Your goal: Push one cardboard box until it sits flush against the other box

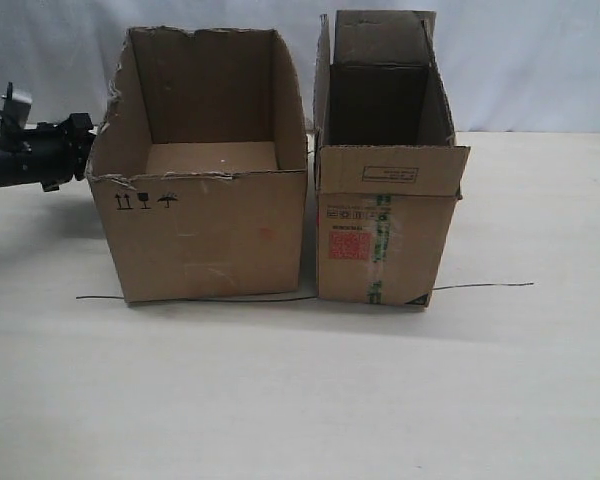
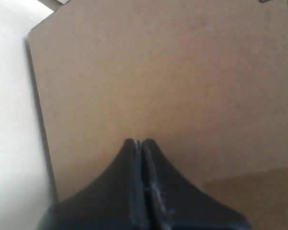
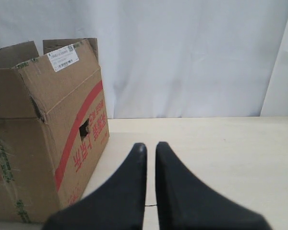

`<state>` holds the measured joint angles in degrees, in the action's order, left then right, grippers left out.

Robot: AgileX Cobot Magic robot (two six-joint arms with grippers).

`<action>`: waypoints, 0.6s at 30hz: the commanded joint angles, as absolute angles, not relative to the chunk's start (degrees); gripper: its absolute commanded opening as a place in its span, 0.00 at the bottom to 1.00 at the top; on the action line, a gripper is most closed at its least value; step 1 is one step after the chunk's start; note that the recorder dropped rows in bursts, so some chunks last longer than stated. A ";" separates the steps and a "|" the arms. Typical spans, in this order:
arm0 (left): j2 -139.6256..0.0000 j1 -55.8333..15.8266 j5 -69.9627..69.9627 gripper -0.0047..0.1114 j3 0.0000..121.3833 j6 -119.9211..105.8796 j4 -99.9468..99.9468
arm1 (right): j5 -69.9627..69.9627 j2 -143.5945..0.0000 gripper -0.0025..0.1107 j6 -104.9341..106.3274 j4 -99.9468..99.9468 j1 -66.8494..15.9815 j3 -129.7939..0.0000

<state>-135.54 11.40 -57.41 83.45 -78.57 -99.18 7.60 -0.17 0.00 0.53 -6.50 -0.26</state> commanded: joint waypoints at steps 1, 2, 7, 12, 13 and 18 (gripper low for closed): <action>-135.51 9.35 -57.39 0.04 84.83 -79.23 -99.95 | 7.58 0.00 0.07 0.00 0.42 -6.78 0.00; -135.51 8.90 -57.06 0.04 85.09 -79.53 -99.95 | 7.58 0.00 0.07 0.00 0.42 -6.78 0.00; -135.51 7.70 -54.18 0.04 85.48 -79.53 -99.95 | 7.58 0.00 0.07 0.00 0.42 -6.78 0.00; -135.51 7.72 -54.13 0.04 85.48 -79.53 -99.95 | 7.58 0.00 0.07 0.00 0.42 -6.78 0.00; -135.51 7.72 -54.13 0.04 85.48 -79.53 -99.95 | 7.58 0.00 0.07 0.00 0.42 -6.78 0.00; -134.73 9.58 -54.85 0.04 85.48 -81.11 -99.95 | 7.58 0.00 0.07 0.00 0.42 -6.78 0.00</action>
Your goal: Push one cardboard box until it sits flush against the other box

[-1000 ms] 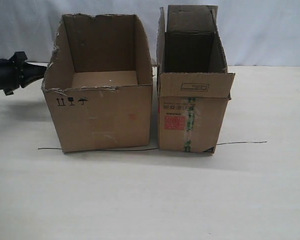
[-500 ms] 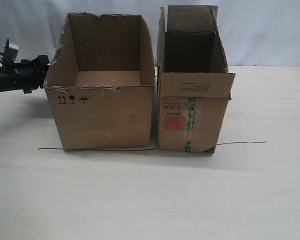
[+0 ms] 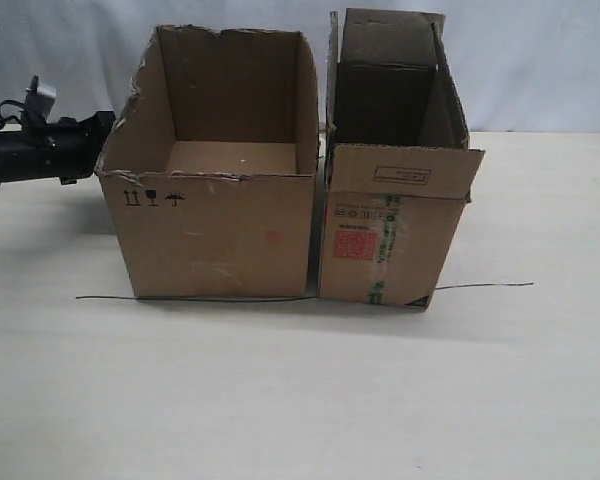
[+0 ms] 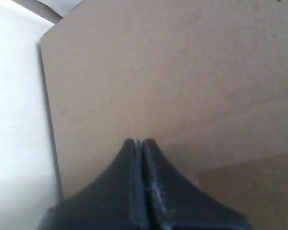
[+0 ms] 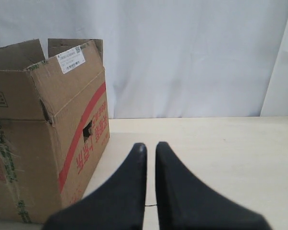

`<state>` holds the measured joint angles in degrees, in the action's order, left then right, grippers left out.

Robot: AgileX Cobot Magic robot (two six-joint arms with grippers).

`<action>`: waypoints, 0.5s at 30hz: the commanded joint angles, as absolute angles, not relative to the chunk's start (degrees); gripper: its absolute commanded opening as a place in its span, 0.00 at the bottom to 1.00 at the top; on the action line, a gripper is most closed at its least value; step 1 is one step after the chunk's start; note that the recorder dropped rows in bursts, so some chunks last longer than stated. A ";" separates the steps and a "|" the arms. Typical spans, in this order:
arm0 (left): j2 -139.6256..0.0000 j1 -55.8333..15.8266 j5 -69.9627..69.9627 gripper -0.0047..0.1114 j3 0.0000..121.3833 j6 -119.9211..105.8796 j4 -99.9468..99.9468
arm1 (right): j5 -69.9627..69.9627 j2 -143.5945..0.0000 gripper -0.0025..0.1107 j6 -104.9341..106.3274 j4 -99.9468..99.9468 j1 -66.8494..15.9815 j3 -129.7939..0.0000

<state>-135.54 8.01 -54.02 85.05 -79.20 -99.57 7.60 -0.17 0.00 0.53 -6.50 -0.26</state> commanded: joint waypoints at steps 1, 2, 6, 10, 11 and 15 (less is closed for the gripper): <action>-134.13 10.69 -56.28 0.04 85.48 -81.50 -99.95 | 7.58 0.00 0.07 0.00 0.42 -6.78 0.00; -133.62 11.73 -57.73 0.04 85.48 -81.52 -99.95 | 7.58 0.00 0.07 0.00 0.42 -6.78 0.00; -129.01 16.42 -64.11 0.04 84.51 -80.93 -98.53 | 7.58 0.00 0.07 0.00 0.42 -6.78 0.00; -119.71 18.53 -64.40 0.04 79.05 -82.71 -96.07 | 7.58 0.00 0.07 0.00 0.42 -6.78 0.00; -116.87 18.76 -64.40 0.04 76.74 -83.91 -96.30 | 7.58 0.00 0.07 0.00 0.42 -6.78 0.00; -104.15 18.92 -63.96 0.04 63.25 -91.12 -99.95 | 7.58 0.00 0.07 0.00 0.42 -6.78 0.00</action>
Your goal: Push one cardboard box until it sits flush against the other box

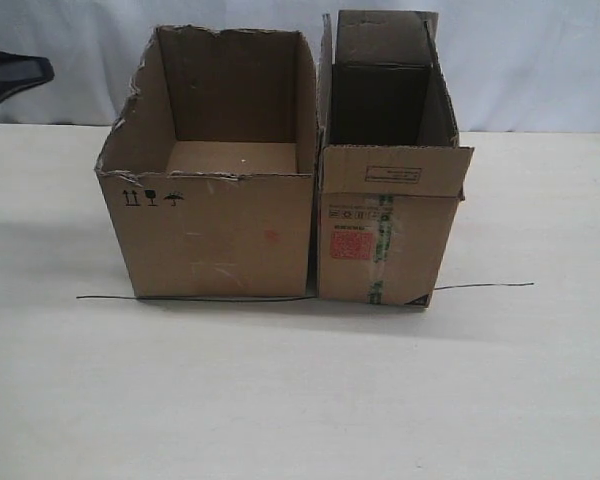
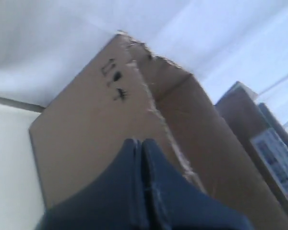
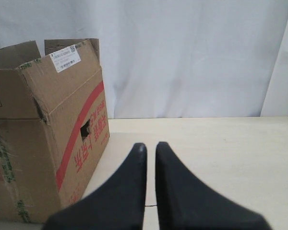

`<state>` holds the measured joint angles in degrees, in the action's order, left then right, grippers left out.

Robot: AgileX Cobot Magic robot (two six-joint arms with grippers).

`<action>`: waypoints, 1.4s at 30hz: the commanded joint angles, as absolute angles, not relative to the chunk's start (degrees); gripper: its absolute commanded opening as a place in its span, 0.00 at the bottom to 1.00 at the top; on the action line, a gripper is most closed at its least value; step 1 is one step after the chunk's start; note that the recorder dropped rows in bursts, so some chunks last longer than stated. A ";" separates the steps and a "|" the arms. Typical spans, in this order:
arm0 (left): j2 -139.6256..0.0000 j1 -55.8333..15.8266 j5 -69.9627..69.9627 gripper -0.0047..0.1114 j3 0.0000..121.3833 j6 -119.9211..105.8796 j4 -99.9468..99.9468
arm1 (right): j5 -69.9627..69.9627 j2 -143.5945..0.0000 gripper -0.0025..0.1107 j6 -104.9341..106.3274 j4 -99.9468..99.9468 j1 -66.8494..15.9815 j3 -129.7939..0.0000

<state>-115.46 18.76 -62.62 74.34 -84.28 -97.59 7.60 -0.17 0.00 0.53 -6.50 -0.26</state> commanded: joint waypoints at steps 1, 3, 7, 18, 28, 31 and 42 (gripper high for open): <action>-101.22 18.92 -63.56 0.04 60.00 -93.52 -99.95 | 7.58 0.00 0.07 0.00 0.42 -6.78 0.00; -93.62 18.92 -59.54 0.04 52.82 -96.76 -99.95 | 7.58 0.00 0.07 0.00 0.42 -6.78 0.00; -78.98 18.92 -49.51 0.04 41.83 -100.99 -99.95 | 7.58 0.00 0.07 0.00 0.42 -6.78 0.00; -26.77 16.32 -33.92 0.04 17.25 -95.50 -99.95 | 7.58 0.00 0.07 0.00 0.42 -6.78 0.00; 0.00 3.24 -15.53 0.04 1.59 -88.12 -99.95 | 7.58 0.00 0.07 0.00 0.42 -6.78 0.00; 0.00 3.24 -16.01 0.04 0.00 -87.20 -99.95 | 7.58 0.00 0.07 0.00 0.42 -6.78 0.00; 0.00 3.24 -14.55 0.04 0.00 -87.47 -99.66 | 7.58 0.00 0.07 0.00 0.42 -6.78 0.00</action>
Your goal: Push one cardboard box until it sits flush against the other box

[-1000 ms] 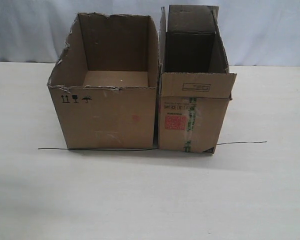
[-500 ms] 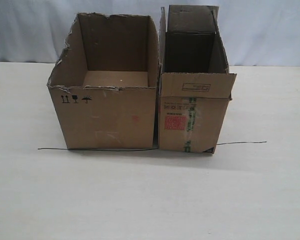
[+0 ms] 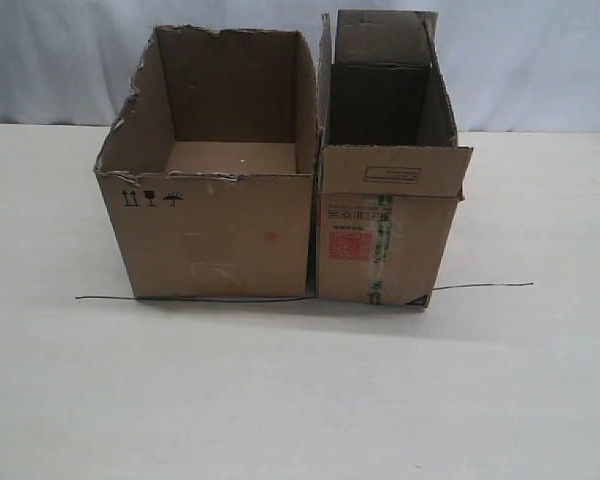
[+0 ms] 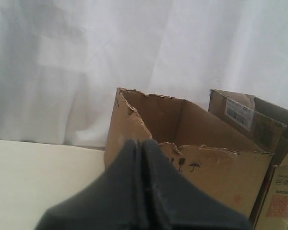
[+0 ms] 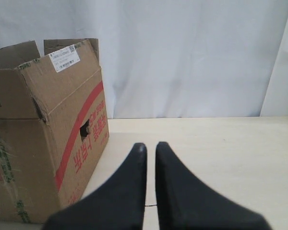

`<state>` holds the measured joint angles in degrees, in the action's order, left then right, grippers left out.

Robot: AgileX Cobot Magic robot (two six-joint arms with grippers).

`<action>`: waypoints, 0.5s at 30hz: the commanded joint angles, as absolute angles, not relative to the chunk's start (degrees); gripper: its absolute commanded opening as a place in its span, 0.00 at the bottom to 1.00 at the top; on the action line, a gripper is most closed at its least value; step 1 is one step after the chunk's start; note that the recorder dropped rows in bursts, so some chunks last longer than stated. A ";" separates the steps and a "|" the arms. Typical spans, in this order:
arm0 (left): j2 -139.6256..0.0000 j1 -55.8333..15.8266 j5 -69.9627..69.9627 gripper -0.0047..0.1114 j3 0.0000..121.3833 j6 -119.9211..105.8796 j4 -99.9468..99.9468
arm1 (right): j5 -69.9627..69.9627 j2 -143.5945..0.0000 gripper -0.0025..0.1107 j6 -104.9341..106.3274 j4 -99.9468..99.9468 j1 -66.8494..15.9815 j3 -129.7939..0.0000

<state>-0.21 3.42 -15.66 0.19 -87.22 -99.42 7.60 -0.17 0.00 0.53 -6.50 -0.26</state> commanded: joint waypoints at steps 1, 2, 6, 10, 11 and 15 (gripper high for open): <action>0.00 3.24 -13.50 0.04 0.00 -87.95 -99.66 | 7.58 0.00 0.07 0.00 0.42 -6.78 0.00; 0.00 3.24 -12.24 0.04 0.00 -88.31 -99.66 | 7.58 0.00 0.07 0.00 0.42 -6.78 0.00; 0.00 3.24 -9.13 0.04 0.00 -88.31 -99.05 | 7.58 0.00 0.07 0.00 0.42 -6.78 0.00; 0.00 3.24 -10.45 0.04 0.00 -87.37 -96.67 | 7.58 0.00 0.07 0.00 0.42 -6.78 0.00; 0.00 3.24 -10.58 0.04 0.00 -84.64 -93.22 | 7.58 0.00 0.07 0.00 0.42 -6.78 0.00; 0.00 3.24 -6.62 0.04 0.00 -50.68 -62.84 | 7.58 0.00 0.07 0.00 0.42 -6.78 0.00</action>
